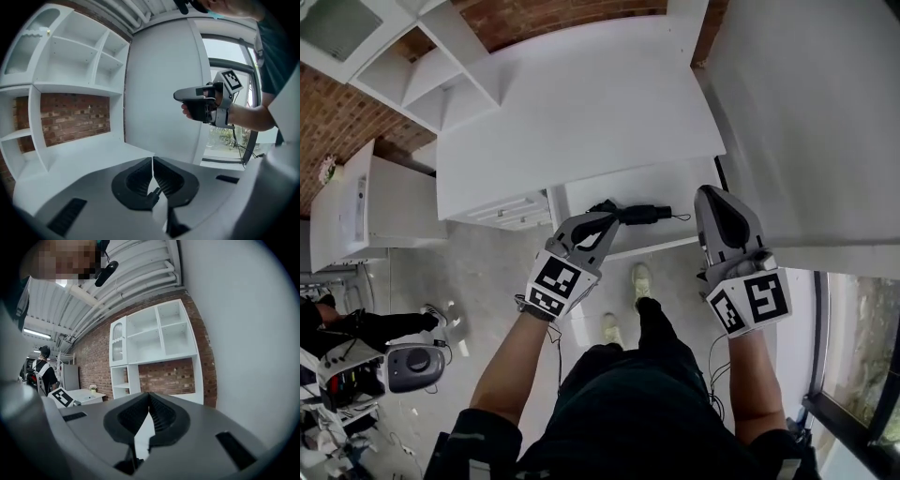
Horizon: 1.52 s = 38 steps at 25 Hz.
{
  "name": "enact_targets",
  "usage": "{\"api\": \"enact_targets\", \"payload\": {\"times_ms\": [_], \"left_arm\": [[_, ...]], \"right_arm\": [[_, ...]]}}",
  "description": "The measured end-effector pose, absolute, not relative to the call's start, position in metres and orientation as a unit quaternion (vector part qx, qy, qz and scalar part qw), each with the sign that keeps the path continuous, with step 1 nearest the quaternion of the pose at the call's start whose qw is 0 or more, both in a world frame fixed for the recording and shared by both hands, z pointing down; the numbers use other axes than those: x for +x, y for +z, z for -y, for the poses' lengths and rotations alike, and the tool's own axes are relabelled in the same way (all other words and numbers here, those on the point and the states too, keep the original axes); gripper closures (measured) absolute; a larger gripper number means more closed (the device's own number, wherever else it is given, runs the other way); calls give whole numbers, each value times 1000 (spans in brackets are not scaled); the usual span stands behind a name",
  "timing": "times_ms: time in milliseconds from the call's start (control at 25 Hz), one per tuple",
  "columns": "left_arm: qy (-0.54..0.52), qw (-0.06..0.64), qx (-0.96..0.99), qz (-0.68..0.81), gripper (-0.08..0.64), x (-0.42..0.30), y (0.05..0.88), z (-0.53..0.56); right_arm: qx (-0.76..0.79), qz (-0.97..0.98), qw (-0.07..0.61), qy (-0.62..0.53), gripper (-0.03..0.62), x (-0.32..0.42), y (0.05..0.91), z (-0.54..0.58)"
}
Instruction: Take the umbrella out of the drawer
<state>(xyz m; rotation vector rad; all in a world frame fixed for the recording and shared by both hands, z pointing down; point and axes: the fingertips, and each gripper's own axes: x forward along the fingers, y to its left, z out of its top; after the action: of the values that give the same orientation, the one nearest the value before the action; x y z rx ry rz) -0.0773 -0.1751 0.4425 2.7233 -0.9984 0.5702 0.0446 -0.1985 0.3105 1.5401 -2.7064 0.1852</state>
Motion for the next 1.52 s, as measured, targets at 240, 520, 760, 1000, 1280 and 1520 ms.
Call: {"api": "enact_targets", "payload": {"times_ms": [240,520,760,1000,1280,1520], "left_arm": [[244,100,914,309,552,-55,506,194],[312,90,898,296,552,-49,578,227],[364,91,891,257,551,-51,640,237],[402,97,887,205,507,-43,685,237],[456,73,876,137,432,-34,739,226],[494,44,864,88,354,-29,773,220]], "right_arm": [[482,872,37,82,588,56,360,228],[472,875,57,98,588,58,413,265],[467,873,64,123,588,59,443,294],[454,877,66,144,588,53,465,308],[448,876,71,161,588,48,490,315],[450,872,83,174,588,48,508,318]]}}
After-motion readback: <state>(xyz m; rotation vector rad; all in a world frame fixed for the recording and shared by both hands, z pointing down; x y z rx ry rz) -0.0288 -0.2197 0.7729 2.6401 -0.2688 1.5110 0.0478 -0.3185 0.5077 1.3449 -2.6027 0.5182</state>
